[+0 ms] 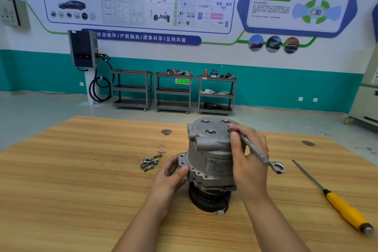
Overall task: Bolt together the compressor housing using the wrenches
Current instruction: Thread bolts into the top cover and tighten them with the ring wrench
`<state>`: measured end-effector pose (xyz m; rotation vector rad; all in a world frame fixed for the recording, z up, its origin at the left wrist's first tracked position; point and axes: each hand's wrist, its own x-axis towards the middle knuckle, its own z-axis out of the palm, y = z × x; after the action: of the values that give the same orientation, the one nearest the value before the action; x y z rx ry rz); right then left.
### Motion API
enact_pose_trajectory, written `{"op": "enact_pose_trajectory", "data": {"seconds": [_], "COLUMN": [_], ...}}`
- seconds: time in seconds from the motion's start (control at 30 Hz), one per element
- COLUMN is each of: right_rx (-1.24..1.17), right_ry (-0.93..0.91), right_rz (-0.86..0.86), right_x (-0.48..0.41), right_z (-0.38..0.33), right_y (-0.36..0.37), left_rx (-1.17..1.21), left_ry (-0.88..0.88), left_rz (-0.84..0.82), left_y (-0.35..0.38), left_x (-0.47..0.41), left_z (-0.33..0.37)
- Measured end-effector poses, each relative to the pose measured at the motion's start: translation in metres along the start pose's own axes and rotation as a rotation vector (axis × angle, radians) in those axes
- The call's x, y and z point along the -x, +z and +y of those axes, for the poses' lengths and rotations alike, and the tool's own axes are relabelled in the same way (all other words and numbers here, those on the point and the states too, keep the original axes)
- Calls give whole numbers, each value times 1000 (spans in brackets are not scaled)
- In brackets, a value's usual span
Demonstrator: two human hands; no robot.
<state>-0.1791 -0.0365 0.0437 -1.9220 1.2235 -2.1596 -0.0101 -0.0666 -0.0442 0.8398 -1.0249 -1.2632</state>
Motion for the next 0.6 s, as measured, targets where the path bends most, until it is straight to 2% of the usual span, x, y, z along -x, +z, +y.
{"op": "enact_pose_trajectory", "data": {"seconds": [0.17,0.33,0.47,0.6], "right_rx": [-137,-121,30,175], "right_ry": [44,-12,6,148], "right_rz": [-167,-209,-292,-376], "right_x": [5,-9,-28,-50], "right_z": [6,4,-8,-21], "right_y": [-14,-20,-19,-13], "left_rx": [18,19,6,11], "left_ry": [-8,-4,-4,-8], "left_rz": [-4,-15,-15,-11], "left_y": [0,0,1,3], "left_x": [0,1,3,3], "left_z": [1,2,4,4]}}
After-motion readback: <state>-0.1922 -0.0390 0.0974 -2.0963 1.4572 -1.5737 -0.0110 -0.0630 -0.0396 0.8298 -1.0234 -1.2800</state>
